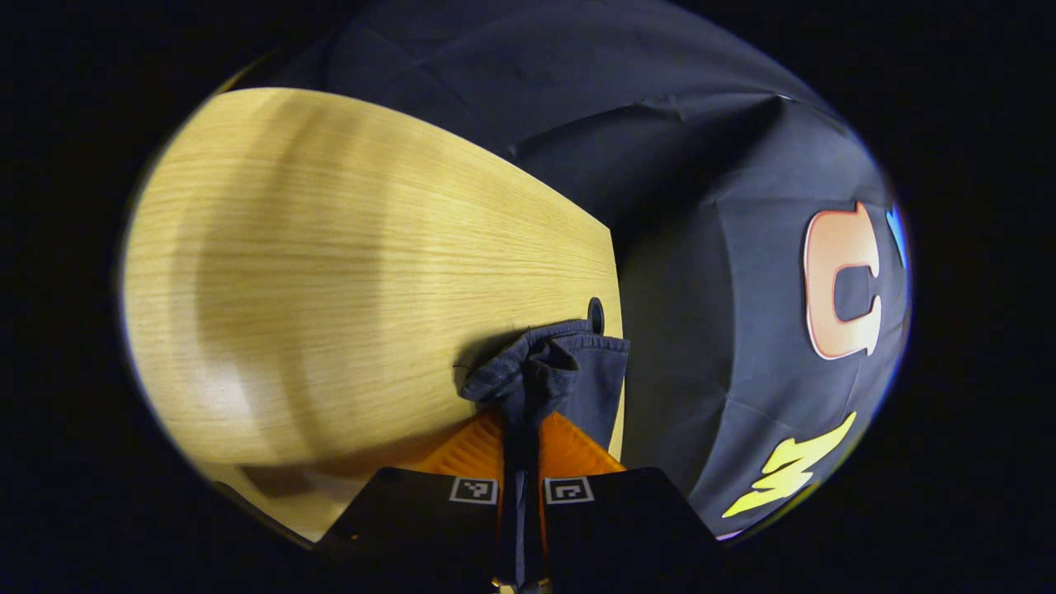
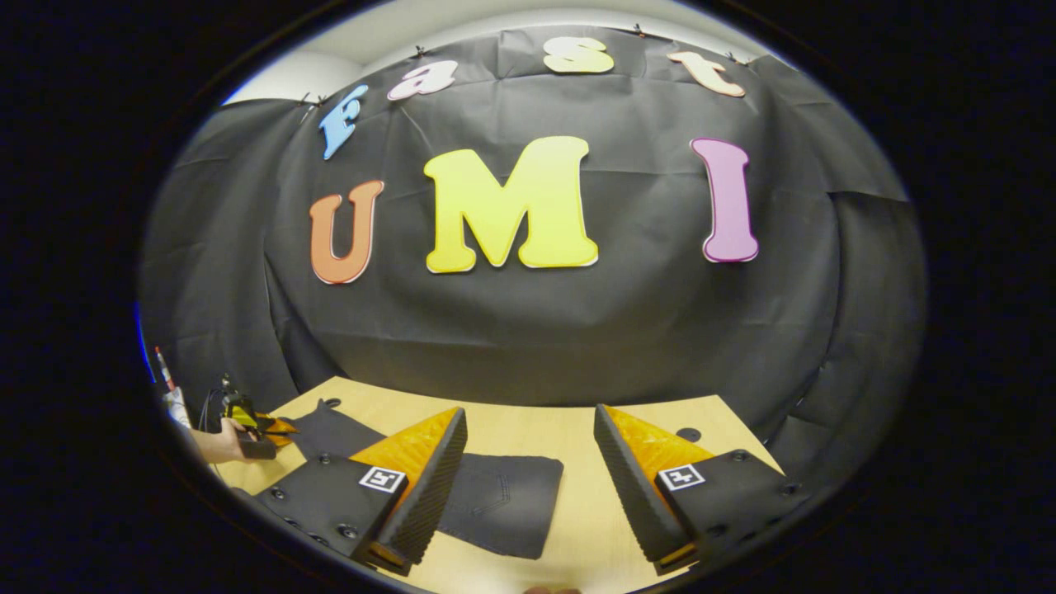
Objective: Grasp the waist and the cuffs of the jeans and fold them to make the two legs overlap; first hold the waist and fold one-third of the jeans toward the cuffs, then hold the cuffs and fold the remaining one-third in the same direction to finish folding.
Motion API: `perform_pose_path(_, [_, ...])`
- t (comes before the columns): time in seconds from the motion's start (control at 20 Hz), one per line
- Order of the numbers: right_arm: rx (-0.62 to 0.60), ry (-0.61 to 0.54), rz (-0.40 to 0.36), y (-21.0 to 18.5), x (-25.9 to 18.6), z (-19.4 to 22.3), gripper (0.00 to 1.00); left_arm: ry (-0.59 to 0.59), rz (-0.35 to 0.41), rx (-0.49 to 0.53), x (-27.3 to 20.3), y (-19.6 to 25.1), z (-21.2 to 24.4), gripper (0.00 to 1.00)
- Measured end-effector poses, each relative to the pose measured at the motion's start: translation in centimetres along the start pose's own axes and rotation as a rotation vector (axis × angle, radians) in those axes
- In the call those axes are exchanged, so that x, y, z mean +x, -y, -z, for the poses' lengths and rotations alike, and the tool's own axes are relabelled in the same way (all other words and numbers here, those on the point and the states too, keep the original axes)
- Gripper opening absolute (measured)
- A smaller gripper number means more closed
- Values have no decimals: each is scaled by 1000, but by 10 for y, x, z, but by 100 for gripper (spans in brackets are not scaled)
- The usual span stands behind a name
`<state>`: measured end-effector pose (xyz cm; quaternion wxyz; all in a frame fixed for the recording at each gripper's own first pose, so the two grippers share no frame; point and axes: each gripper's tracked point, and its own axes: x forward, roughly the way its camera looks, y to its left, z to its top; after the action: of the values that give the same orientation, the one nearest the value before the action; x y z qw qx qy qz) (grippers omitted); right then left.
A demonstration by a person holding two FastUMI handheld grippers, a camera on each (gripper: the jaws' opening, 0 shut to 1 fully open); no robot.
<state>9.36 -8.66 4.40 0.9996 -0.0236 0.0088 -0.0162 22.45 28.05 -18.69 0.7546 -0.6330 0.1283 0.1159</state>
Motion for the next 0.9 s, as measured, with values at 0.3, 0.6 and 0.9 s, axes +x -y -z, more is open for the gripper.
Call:
perform_pose_path(0.3, [-26, -1, 16, 8, -9, -1, 92, 108, -3, 388, -42, 48, 10, 4])
perform_pose_path(0.6, [-25, -29, 36, 18, -20, 10, 95, 183, 106, 820, -85, 126, 47, 4])
perform_pose_path(0.9, [-4, -56, 83, 42, -41, 24, 95, 222, 234, 1145, -113, 208, 118, 4])
